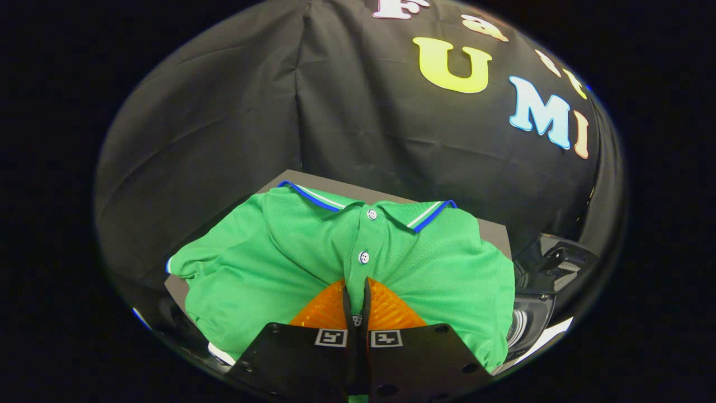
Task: Put the clothes into the washing machine and then close the washing machine lid.
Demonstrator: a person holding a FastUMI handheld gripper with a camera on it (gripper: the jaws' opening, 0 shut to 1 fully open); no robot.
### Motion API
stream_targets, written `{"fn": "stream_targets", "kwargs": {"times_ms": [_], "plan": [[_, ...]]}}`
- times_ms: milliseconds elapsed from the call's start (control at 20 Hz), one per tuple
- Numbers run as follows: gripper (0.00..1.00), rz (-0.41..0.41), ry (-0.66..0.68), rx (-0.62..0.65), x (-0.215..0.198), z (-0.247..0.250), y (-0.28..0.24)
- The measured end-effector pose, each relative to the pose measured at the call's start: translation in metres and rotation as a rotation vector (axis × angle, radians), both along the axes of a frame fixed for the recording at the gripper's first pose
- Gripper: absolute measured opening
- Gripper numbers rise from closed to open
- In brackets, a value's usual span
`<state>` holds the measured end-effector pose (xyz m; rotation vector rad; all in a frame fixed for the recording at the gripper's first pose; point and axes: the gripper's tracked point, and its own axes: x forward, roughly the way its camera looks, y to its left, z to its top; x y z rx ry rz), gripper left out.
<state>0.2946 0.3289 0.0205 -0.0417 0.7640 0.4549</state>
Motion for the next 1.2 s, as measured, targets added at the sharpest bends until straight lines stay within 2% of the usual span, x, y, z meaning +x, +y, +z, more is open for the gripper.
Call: {"fn": "stream_targets", "kwargs": {"times_ms": [550,850,1200], "plan": [[0.01,0.000,-0.076,0.127,-0.006,0.046,-0.021],[0.01,-0.016,-0.165,0.154,-0.001,0.083,-0.047],[0.01,-0.056,-0.207,0.184,0.004,0.102,-0.087]]}}
